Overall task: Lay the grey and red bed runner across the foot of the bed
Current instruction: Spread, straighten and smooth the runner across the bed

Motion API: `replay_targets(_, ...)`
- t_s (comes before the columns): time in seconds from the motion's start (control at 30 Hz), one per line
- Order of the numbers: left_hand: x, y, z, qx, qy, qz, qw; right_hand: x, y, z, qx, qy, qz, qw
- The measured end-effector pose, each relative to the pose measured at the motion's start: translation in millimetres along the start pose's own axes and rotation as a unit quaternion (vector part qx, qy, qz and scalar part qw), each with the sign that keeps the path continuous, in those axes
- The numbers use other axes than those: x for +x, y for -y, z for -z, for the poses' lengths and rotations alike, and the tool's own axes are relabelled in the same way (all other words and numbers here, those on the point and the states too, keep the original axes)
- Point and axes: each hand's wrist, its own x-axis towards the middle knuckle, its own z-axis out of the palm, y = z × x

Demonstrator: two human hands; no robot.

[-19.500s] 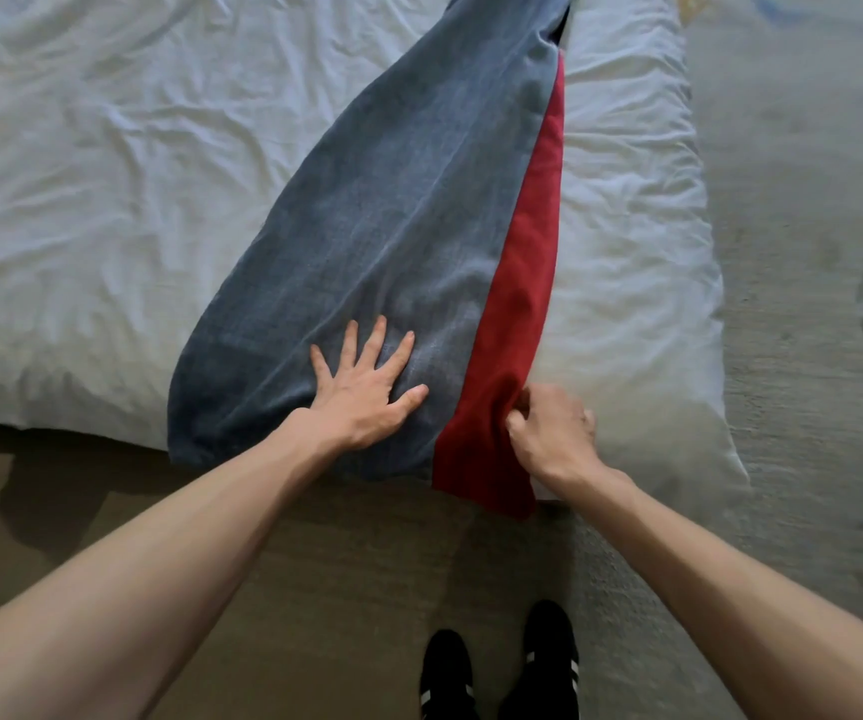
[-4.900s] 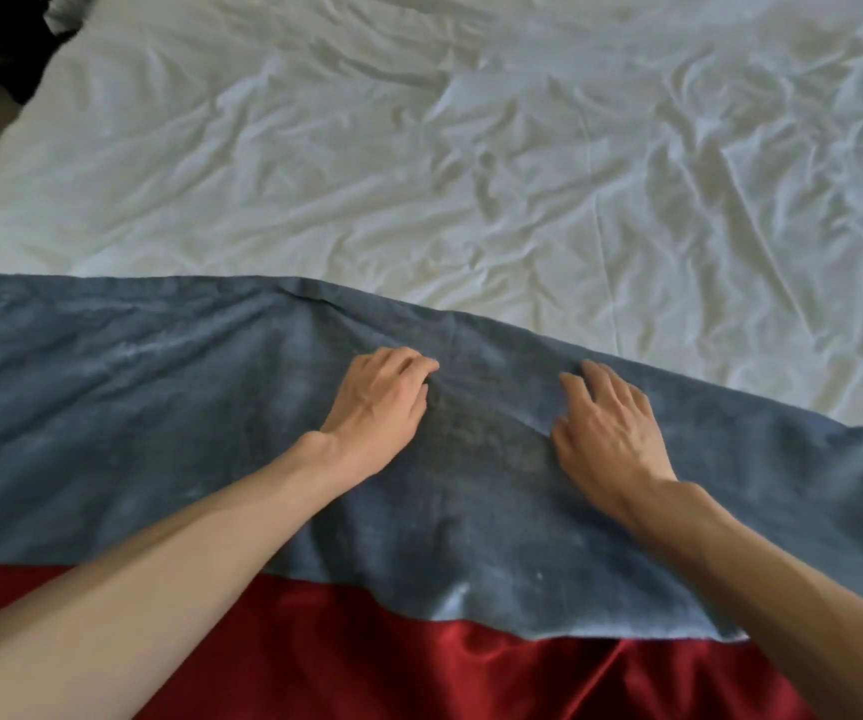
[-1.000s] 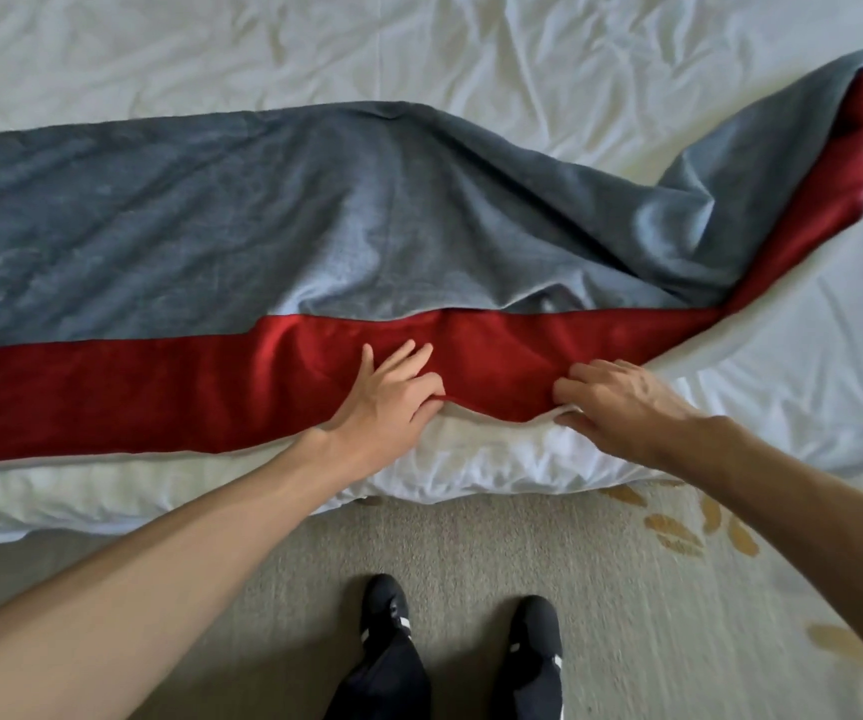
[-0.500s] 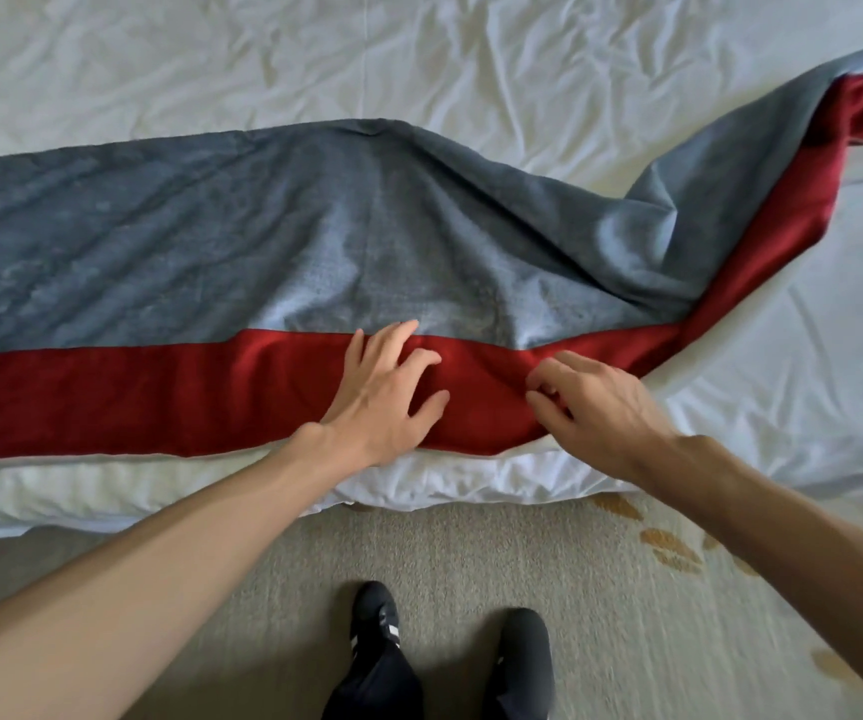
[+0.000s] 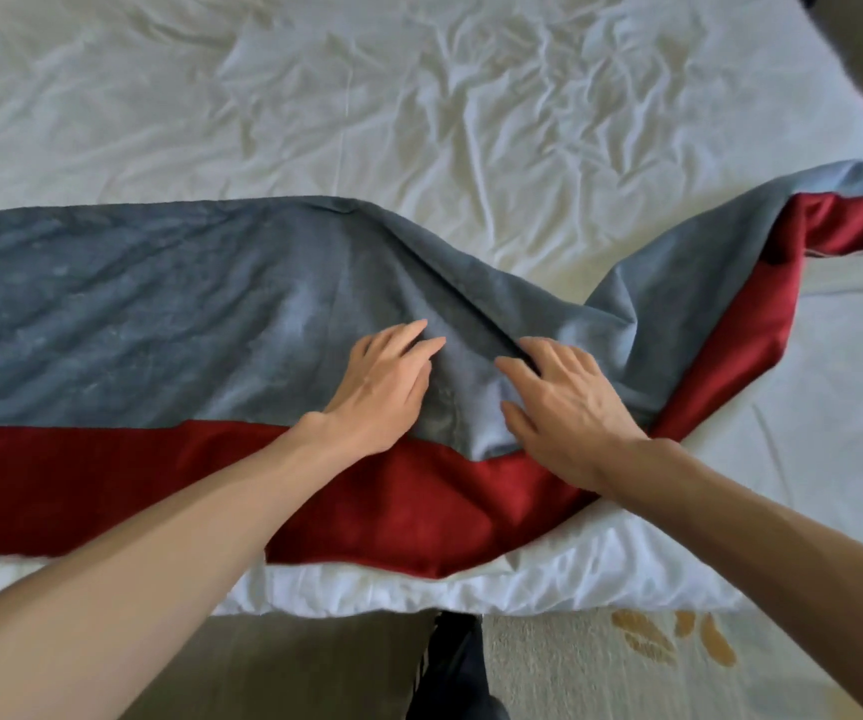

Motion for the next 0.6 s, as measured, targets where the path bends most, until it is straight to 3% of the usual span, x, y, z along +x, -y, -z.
replay_targets(0.3,80,40,-10,0.028,0.052,0.015,0.998,91,-35,-7,-0.105,0.133,-0.099,0.981)
replay_targets(0.5,120,48,-14,0.071,0.074,0.013,0.995,112,-62,-8,-0.102,0.103,-0.099,0.985)
replay_targets(0.6,137,45,-18,0.075,0.068,0.017,0.995,126,-77,-5,-0.026,0.093,-0.146,0.985)
